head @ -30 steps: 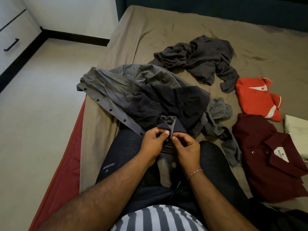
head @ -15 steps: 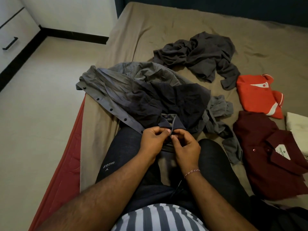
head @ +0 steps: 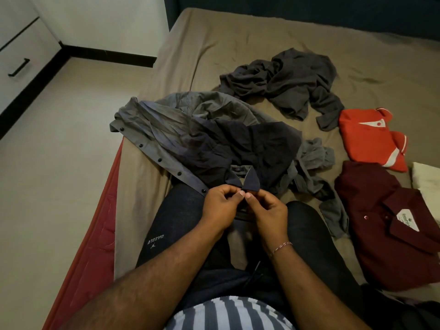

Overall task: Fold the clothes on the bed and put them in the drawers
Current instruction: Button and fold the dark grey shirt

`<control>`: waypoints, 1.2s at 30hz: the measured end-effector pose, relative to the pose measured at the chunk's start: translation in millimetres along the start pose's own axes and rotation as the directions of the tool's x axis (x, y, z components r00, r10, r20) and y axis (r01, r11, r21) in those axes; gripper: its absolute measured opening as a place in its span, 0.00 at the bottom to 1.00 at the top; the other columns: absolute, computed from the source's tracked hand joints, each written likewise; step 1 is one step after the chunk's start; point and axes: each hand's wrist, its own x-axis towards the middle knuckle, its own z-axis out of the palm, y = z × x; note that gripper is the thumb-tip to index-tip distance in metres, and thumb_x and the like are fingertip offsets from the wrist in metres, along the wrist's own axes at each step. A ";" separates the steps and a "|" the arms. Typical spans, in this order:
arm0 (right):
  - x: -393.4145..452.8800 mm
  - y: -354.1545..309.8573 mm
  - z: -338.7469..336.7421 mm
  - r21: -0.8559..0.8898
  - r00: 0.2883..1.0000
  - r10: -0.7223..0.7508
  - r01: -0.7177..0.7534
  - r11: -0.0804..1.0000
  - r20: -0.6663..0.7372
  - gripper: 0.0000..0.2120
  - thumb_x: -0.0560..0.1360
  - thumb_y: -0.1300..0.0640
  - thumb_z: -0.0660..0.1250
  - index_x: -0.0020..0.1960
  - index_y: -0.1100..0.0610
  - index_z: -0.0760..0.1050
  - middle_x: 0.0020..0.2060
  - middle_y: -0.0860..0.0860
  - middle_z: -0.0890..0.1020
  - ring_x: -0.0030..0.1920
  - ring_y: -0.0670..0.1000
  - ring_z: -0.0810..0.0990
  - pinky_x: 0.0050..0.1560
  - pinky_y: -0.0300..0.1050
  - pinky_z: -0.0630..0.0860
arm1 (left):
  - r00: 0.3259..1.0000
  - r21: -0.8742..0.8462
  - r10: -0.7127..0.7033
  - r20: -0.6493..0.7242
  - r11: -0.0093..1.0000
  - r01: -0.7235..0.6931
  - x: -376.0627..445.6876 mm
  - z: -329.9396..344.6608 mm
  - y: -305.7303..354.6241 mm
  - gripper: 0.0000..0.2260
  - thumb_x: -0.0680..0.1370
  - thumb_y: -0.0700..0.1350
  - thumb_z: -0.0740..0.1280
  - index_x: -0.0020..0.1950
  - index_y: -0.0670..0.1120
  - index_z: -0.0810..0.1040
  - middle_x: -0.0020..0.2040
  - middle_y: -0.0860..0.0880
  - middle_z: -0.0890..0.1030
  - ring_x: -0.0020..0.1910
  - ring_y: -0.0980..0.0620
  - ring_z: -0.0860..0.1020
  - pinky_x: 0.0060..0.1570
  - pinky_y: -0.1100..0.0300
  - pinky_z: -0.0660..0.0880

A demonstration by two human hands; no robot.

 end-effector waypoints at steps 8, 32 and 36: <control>5.8 -0.5 -0.6 0.147 0.986 0.165 -0.162 0.976 -0.010 0.08 0.79 0.68 0.67 0.52 0.59 0.83 0.41 0.53 0.87 0.37 0.47 0.83 0.39 0.39 0.80 | 0.978 -0.207 -0.093 0.184 0.970 0.131 -1.6 0.7 8.9 0.08 0.83 0.38 0.66 0.50 0.43 0.85 0.44 0.45 0.87 0.43 0.51 0.84 0.45 0.59 0.81; 5.0 -5.3 -8.5 -0.470 0.985 -0.106 0.160 0.868 0.139 0.07 0.78 0.60 0.74 0.43 0.51 0.81 0.34 0.45 0.80 0.36 0.40 0.76 0.40 0.32 0.73 | 0.756 0.622 0.594 0.275 0.490 -0.611 10.6 -98.8 43.3 0.08 0.79 0.37 0.69 0.55 0.45 0.84 0.51 0.51 0.82 0.52 0.52 0.77 0.56 0.59 0.72; 3.1 -7.8 -5.8 -0.486 0.967 -0.036 0.158 0.859 0.251 0.09 0.78 0.61 0.72 0.44 0.48 0.80 0.40 0.43 0.82 0.43 0.37 0.79 0.47 0.29 0.73 | 0.726 0.549 0.670 0.154 0.553 -0.627 6.3 -114.8 51.2 0.10 0.80 0.39 0.67 0.58 0.46 0.84 0.55 0.54 0.84 0.56 0.61 0.81 0.58 0.63 0.76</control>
